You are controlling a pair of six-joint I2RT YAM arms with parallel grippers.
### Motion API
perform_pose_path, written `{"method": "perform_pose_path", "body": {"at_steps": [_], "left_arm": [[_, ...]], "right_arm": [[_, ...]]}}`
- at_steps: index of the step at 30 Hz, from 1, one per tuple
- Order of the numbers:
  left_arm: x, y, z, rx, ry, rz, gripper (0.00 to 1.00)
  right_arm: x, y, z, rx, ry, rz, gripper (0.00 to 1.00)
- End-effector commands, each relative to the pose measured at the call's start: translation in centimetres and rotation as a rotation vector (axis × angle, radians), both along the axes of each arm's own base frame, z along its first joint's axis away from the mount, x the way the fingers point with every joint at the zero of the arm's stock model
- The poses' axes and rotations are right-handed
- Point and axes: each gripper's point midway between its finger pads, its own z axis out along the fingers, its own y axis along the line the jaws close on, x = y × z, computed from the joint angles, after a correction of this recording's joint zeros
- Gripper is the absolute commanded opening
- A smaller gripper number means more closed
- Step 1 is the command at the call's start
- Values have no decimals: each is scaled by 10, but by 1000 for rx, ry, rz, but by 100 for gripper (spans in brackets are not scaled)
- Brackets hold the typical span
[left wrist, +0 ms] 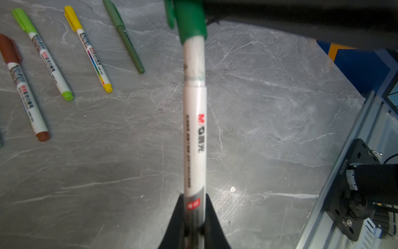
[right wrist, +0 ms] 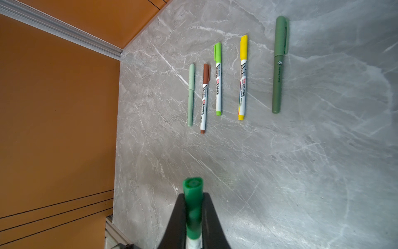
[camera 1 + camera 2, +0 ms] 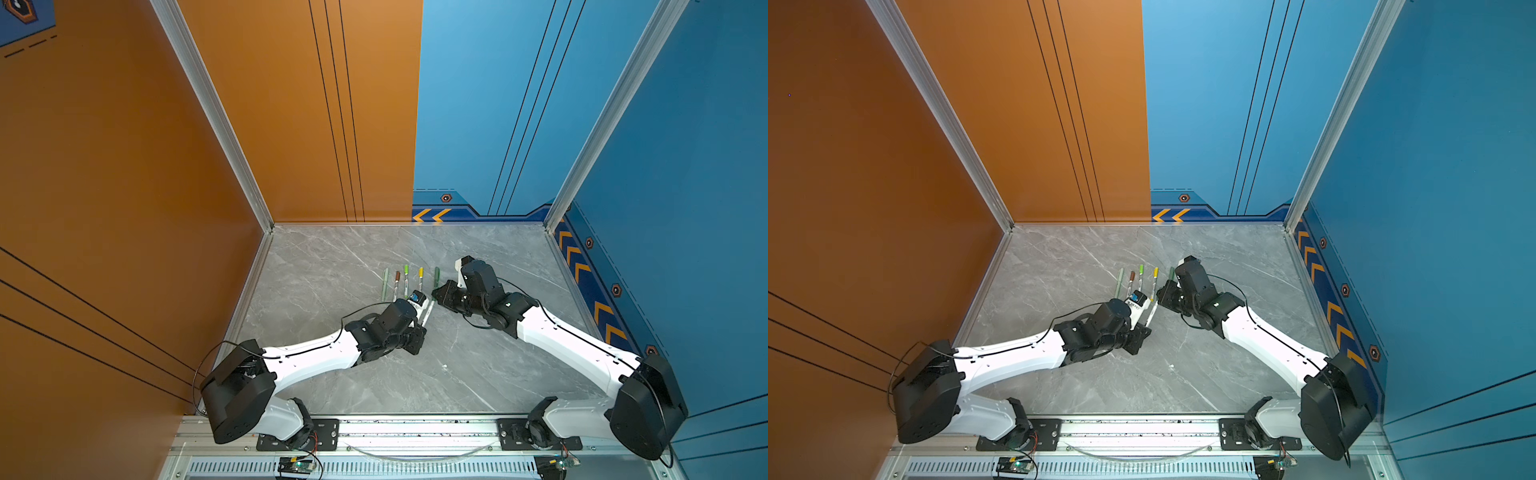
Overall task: Insert pens into pen caps
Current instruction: Put on the pen cap to the pen.
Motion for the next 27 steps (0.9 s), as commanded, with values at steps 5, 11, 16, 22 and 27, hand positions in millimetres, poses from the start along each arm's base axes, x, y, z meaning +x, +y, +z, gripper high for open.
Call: {"method": "perform_pose_path", "body": {"at_steps": [5,11,16,22,27], "left_arm": [[25,-28,59,-144,-131,-14,0],[31,-35,69,-154,-158,-27,0],[36,-39,73,-168,-174,-24,0],[43,-40,82,-190,-195,-10,0],[51,-42,92,-203,-234,1,0]], "right_arm": [[-23,7,-33,-31,111,69,0],[-28,10,-46,-39,147,98,0],[-32,14,-48,-35,161,122,0],[-40,21,-57,-34,180,150,0],[-47,24,-67,-41,217,153,0]]}}
